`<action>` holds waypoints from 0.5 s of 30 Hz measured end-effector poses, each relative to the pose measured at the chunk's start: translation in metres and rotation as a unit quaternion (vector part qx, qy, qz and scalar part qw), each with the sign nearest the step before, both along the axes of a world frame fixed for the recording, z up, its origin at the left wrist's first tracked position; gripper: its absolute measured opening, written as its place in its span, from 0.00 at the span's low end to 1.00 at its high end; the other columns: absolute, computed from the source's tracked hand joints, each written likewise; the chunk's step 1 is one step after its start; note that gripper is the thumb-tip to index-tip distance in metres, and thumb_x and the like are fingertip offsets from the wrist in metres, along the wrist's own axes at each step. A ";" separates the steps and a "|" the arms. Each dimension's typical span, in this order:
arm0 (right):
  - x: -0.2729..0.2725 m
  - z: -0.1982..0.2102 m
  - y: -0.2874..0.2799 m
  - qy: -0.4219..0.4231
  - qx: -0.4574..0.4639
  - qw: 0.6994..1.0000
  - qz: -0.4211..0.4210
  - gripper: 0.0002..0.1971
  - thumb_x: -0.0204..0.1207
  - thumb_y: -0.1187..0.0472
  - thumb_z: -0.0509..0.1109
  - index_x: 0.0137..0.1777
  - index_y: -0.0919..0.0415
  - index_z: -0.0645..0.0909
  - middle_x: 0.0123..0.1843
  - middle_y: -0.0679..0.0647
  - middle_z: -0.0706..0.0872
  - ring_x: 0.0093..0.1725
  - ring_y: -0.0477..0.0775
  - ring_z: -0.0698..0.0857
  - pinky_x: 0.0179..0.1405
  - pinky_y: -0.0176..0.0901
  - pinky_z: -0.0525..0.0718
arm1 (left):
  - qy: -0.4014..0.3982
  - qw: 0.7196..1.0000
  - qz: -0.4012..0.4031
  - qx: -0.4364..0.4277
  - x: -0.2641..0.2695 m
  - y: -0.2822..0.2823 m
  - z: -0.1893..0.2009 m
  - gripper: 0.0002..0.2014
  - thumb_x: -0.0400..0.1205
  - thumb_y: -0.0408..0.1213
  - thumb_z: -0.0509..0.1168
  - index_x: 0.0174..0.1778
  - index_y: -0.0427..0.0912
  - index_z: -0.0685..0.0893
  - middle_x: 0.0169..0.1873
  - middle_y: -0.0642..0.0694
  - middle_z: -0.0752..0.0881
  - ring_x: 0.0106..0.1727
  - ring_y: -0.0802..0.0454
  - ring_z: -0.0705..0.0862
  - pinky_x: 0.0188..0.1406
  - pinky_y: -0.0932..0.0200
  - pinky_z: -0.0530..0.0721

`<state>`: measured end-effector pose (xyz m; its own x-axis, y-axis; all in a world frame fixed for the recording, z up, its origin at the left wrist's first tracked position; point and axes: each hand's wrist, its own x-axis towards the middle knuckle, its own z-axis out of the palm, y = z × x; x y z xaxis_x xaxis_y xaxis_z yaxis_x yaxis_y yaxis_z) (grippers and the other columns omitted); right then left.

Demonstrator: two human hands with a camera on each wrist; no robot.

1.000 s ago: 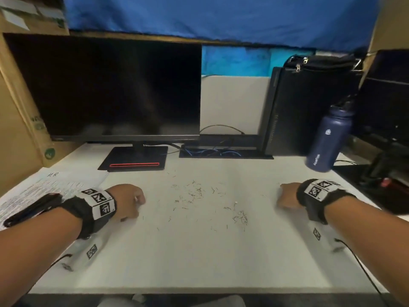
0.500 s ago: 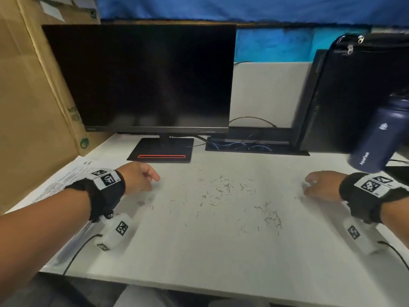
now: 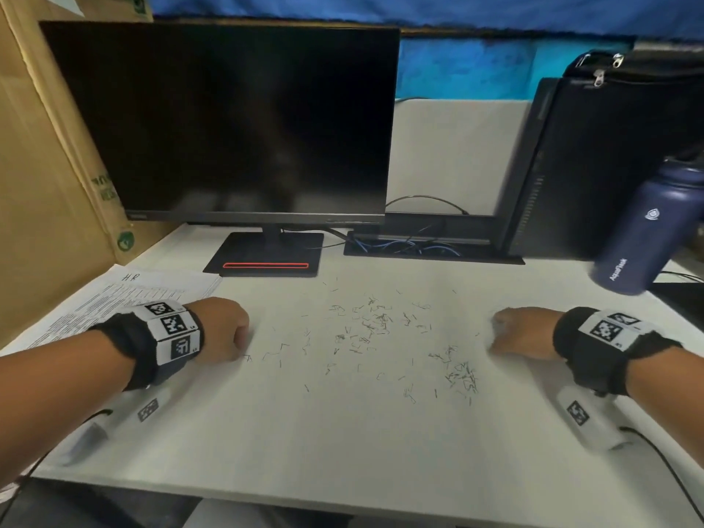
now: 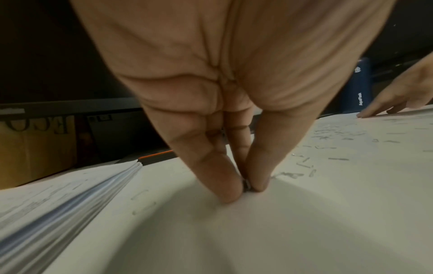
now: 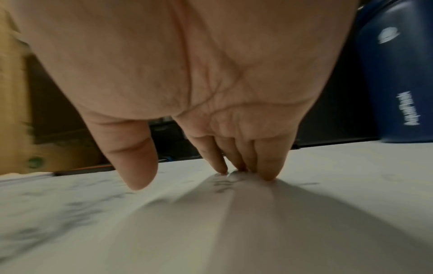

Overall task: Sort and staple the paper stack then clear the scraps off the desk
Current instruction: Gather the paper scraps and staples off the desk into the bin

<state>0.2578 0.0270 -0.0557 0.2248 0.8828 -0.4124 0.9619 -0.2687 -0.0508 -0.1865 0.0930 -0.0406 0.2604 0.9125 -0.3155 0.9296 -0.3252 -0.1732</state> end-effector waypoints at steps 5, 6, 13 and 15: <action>-0.009 0.012 -0.004 0.041 0.009 0.999 0.026 0.31 0.79 0.43 0.67 0.80 0.52 0.68 0.78 0.51 0.74 0.75 0.57 0.74 0.74 0.48 0.72 | -0.004 1.000 0.025 -0.017 -0.005 0.003 0.009 0.09 0.80 0.44 0.62 0.55 0.57 0.81 0.47 0.58 0.82 0.47 0.56 0.82 0.45 0.63 0.82; -0.005 0.015 -0.003 0.027 0.017 0.999 0.007 0.33 0.79 0.43 0.67 0.82 0.52 0.66 0.80 0.51 0.72 0.77 0.57 0.72 0.75 0.49 0.70 | -0.002 0.999 0.034 -0.029 -0.003 0.000 0.010 0.12 0.80 0.44 0.62 0.59 0.56 0.80 0.47 0.57 0.82 0.44 0.57 0.83 0.40 0.64 0.83; -0.051 0.005 -0.004 0.008 -0.051 0.996 0.074 0.23 0.72 0.35 0.66 0.55 0.53 0.78 0.54 0.48 0.80 0.46 0.50 0.82 0.42 0.43 0.81 | -0.027 0.998 -0.015 -0.052 0.050 -0.024 0.003 0.15 0.80 0.42 0.63 0.63 0.52 0.80 0.60 0.48 0.82 0.55 0.50 0.85 0.53 0.60 0.84; -0.070 0.006 0.000 0.037 -0.046 0.991 0.118 0.21 0.72 0.37 0.68 0.49 0.56 0.79 0.46 0.47 0.82 0.39 0.49 0.81 0.37 0.41 0.78 | -0.050 0.997 -0.021 -0.059 0.062 -0.019 0.006 0.15 0.81 0.41 0.64 0.64 0.55 0.81 0.60 0.52 0.81 0.57 0.53 0.84 0.58 0.61 0.83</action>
<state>0.1880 0.0275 -0.0500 -0.0179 0.8652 -0.5011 0.9931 -0.0425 -0.1090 -0.1240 0.0744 -0.0344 0.3326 0.8582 -0.3911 0.9256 -0.3765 -0.0391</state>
